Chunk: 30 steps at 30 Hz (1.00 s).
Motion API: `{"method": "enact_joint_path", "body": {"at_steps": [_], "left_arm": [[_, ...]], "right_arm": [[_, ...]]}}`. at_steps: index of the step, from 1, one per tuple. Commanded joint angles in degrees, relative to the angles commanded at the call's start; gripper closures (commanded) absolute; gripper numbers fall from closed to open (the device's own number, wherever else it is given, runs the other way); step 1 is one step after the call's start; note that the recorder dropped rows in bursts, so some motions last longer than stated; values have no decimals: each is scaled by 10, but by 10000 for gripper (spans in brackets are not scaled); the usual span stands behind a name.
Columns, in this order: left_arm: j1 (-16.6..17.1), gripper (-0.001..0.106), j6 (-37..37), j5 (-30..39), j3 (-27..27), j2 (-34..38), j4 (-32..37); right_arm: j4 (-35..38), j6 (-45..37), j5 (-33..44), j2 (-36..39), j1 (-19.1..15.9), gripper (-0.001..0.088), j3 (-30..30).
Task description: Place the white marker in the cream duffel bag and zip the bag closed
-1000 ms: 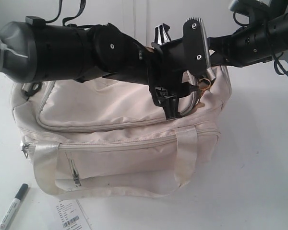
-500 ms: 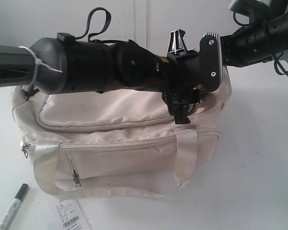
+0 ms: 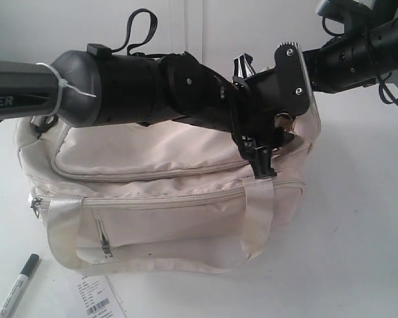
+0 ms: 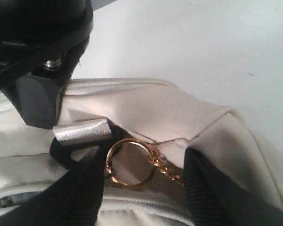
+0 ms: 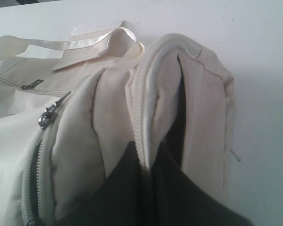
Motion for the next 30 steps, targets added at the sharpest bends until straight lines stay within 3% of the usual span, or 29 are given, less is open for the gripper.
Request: {"method": "enact_joint_path", "body": {"at_steps": [13, 15, 20, 30], "left_arm": [[0, 496, -8, -81, 0, 26, 0], [0, 572, -2, -79, 0, 28, 0], [1, 1020, 56, -79, 0, 28, 2], [2, 1053, 55, -73, 0, -7, 3]], "right_arm": [[0, 12, 0, 0, 0, 868, 0], [0, 13, 0, 0, 0, 868, 0], [0, 13, 0, 0, 0, 868, 0], [0, 13, 0, 0, 0, 868, 0]]}}
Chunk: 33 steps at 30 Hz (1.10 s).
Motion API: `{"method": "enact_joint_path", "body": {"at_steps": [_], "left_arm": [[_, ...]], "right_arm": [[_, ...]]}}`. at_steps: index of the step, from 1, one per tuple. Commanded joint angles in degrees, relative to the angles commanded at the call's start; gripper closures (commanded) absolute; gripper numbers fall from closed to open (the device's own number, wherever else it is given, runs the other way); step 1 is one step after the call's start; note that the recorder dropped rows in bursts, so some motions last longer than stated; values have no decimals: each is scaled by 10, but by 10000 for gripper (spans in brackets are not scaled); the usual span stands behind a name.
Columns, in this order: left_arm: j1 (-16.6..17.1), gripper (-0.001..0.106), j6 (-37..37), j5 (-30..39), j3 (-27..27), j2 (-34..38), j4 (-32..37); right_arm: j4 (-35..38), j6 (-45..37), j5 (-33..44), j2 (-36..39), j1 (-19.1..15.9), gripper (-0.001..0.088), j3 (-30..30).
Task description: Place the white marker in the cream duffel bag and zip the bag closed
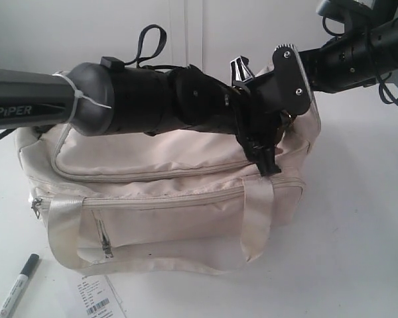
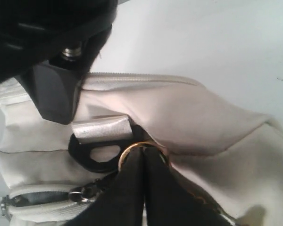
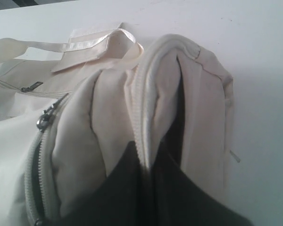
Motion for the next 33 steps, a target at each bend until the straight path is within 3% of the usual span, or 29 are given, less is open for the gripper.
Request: {"method": "enact_joint_path", "body": {"at_steps": [3, 6, 9, 12, 14, 16, 20, 23, 30, 33], "left_arm": [[0, 1053, -1, 14, 0, -17, -14], [1, 1034, -40, 31, 0, -19, -84], [16, 828, -131, 77, -1, -19, -130], [41, 908, -199, 209, -43, -8, -119], [47, 1000, -243, 251, -81, 1, -75], [44, 968, -310, 284, -118, 9, -5], [40, 705, -457, 343, -177, 40, 126], [40, 530, -543, 343, -201, 53, 169], [8, 302, -537, 328, -232, 56, 203], [1, 289, -566, 321, -234, 56, 222]], "right_arm": [[0, 0, 0, 0, 0, 868, 0], [0, 0, 0, 0, 0, 868, 0], [0, 0, 0, 0, 0, 868, 0], [0, 0, 0, 0, 0, 868, 0], [0, 0, 0, 0, 0, 868, 0], [0, 0, 0, 0, 0, 868, 0], [0, 0, 1, 0, 0, 868, 0], [0, 0, 1, 0, 0, 868, 0], [0, 0, 1, 0, 0, 868, 0], [0, 0, 1, 0, 0, 868, 0]]}}
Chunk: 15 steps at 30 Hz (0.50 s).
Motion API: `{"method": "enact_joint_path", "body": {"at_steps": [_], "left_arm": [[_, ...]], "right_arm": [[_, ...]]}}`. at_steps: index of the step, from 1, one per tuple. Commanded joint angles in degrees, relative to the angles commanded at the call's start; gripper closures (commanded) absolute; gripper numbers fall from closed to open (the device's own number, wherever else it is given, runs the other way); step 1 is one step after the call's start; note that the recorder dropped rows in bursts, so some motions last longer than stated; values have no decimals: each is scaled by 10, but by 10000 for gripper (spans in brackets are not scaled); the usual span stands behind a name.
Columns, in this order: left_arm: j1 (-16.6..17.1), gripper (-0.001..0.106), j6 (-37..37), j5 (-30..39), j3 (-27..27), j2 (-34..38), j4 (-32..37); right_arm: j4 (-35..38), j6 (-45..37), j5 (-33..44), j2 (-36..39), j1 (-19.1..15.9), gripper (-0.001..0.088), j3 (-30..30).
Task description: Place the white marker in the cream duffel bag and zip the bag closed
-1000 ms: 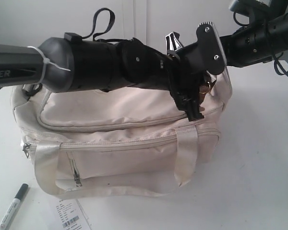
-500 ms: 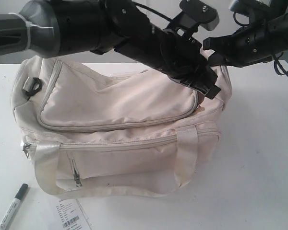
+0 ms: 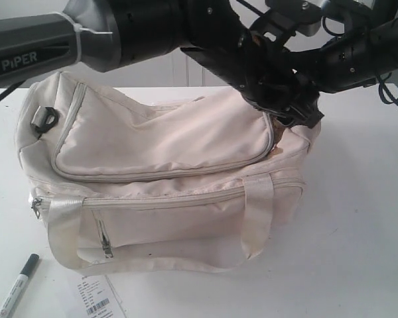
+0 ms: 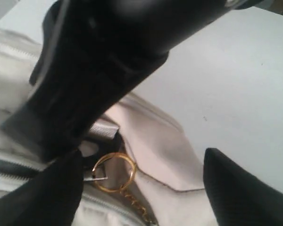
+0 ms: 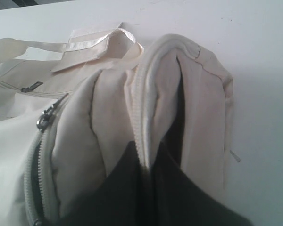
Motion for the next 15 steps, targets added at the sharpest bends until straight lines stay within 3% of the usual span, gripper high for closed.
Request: {"method": "enact_joint_path", "body": {"at_steps": [9, 11, 15], "left_arm": [[-3, 289, -310, -30, 0, 12, 200], [-3, 289, -349, -42, 0, 12, 206], [-5, 289, -351, -57, 0, 12, 211]], "right_arm": [[0, 0, 0, 0, 0, 868, 0], [0, 0, 0, 0, 0, 868, 0], [0, 0, 0, 0, 0, 868, 0]]}}
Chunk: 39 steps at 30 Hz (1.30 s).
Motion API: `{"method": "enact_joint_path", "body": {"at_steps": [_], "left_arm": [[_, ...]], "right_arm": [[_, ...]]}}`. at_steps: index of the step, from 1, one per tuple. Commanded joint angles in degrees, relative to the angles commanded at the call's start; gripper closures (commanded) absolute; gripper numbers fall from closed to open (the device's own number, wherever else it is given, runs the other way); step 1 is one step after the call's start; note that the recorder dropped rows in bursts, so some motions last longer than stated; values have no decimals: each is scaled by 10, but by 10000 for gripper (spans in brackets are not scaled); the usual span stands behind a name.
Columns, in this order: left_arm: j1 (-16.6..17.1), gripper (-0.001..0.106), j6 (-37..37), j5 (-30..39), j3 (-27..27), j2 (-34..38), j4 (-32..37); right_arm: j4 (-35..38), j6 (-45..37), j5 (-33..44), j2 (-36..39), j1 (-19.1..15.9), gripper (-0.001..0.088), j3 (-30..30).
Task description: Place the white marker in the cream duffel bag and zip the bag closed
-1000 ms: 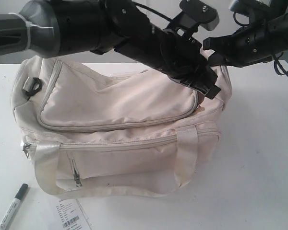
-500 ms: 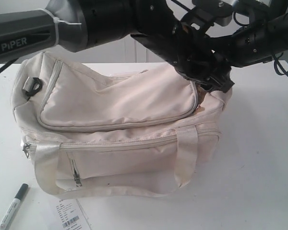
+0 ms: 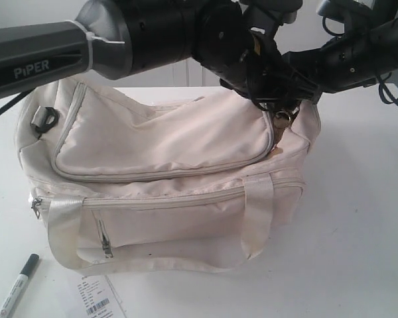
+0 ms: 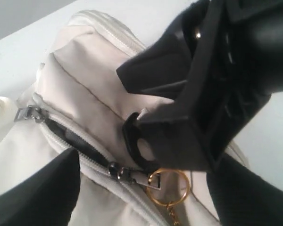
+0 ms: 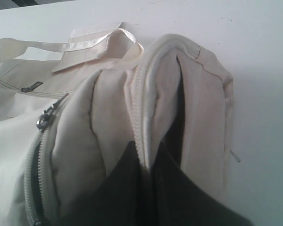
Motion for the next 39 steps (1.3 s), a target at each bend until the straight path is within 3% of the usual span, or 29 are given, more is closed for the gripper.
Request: {"method": "enact_joint_path", "body": {"at_steps": [8, 15, 20, 31, 39], "left_arm": [[-19, 289, -7, 19, 0, 20, 66], [-20, 289, -82, 23, 0, 31, 142], [-20, 300, -124, 72, 0, 36, 232], [-19, 308, -175, 74, -5, 34, 233], [-19, 527, -175, 104, -5, 8, 267]], "right_arm": [[0, 0, 0, 0, 0, 868, 0], [0, 0, 0, 0, 0, 868, 0], [0, 0, 0, 0, 0, 868, 0], [0, 0, 0, 0, 0, 868, 0], [0, 0, 0, 0, 0, 868, 0]]}}
